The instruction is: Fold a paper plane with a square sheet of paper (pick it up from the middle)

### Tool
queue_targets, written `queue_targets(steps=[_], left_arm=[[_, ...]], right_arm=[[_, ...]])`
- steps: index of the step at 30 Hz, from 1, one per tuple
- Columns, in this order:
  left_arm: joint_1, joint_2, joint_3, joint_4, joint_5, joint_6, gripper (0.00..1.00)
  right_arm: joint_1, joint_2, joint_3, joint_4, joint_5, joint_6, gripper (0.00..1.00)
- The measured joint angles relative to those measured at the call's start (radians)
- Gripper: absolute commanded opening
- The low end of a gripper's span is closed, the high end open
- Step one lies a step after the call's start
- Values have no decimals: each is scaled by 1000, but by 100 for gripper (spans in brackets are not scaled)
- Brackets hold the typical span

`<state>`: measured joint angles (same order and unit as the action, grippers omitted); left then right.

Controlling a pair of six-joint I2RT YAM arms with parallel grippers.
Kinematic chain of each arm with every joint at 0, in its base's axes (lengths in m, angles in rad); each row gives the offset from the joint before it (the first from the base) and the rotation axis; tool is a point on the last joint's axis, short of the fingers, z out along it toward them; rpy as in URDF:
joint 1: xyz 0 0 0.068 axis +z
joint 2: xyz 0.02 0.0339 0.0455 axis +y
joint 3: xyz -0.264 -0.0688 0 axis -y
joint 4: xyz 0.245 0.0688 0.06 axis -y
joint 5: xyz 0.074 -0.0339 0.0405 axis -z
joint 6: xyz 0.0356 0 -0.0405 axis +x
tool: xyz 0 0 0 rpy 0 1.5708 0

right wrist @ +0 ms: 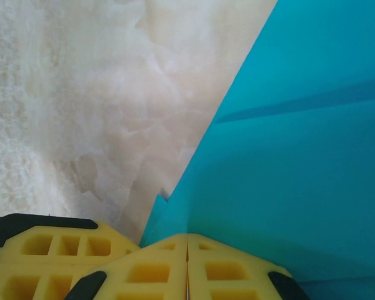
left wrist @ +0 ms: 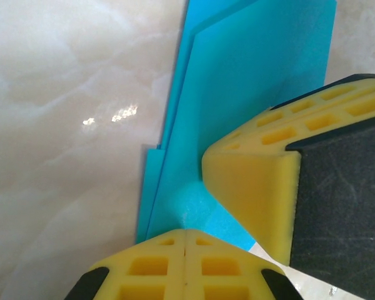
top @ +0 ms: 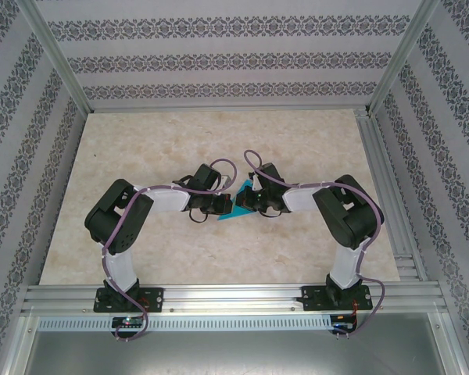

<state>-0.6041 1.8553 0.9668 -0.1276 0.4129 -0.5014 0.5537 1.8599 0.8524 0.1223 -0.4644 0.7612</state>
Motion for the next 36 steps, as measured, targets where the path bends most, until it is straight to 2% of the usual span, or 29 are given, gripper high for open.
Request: queue_targets(steps=[8, 25, 30, 36], left_arm=[[0, -1, -2, 0, -2, 0, 3], [0, -5, -8, 5, -3, 0, 3], [0, -8, -12, 5, -4, 0, 3], [0, -13, -13, 2, -4, 0, 6]], right_arm=[[-43, 0, 0, -15, -16, -13, 9], [-286, 0, 14, -70, -61, -77, 9], [-340, -2, 31, -105, -42, -102, 9], [-365, -76, 34, -166, 51, -134, 14]])
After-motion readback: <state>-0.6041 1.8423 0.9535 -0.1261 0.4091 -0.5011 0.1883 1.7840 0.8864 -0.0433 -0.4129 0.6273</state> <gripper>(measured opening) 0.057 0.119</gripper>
